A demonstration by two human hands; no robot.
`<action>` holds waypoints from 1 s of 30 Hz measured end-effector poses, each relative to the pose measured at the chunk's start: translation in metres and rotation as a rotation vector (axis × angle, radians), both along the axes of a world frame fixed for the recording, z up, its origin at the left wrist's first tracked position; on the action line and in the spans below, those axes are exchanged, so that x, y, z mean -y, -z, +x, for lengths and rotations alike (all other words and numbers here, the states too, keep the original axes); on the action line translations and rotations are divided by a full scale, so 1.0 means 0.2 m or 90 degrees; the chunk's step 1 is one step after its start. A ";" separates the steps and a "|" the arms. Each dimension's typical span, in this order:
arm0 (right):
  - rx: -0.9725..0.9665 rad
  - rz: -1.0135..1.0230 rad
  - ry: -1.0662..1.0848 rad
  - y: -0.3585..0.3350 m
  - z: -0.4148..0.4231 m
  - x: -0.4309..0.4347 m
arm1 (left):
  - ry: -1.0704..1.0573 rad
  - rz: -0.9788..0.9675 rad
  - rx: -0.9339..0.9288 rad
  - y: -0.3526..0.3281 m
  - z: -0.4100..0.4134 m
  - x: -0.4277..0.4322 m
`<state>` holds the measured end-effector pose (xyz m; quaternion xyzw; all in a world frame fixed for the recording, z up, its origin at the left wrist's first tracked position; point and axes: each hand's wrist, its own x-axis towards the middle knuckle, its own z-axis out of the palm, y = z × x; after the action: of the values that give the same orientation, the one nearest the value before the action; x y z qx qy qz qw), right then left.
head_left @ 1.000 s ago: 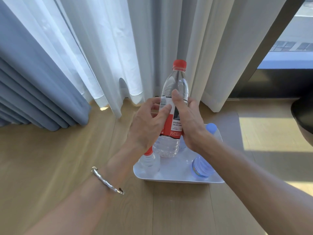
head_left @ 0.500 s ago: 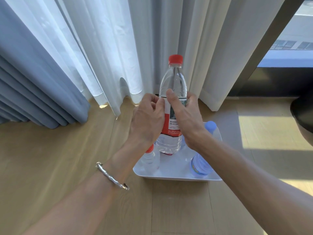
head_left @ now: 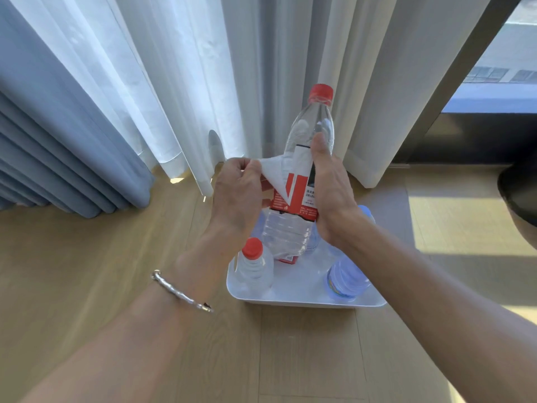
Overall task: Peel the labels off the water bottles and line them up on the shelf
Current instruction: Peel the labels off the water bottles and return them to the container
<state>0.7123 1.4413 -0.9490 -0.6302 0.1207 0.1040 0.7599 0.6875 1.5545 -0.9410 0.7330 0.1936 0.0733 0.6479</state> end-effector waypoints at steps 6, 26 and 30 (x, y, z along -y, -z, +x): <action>0.007 0.040 0.026 0.01 0.01 0.02 | 0.086 -0.050 0.020 0.00 -0.04 0.05; -0.042 0.155 -0.013 0.02 0.02 0.05 | 0.009 -0.126 -0.030 0.02 0.02 -0.10; -0.032 0.167 -0.034 0.01 0.02 0.03 | -0.008 -0.098 -0.075 0.00 0.05 -0.16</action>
<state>0.7157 1.4355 -0.9516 -0.5255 0.1087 0.1548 0.8295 0.6980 1.5855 -0.9409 0.6830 0.2407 0.0193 0.6894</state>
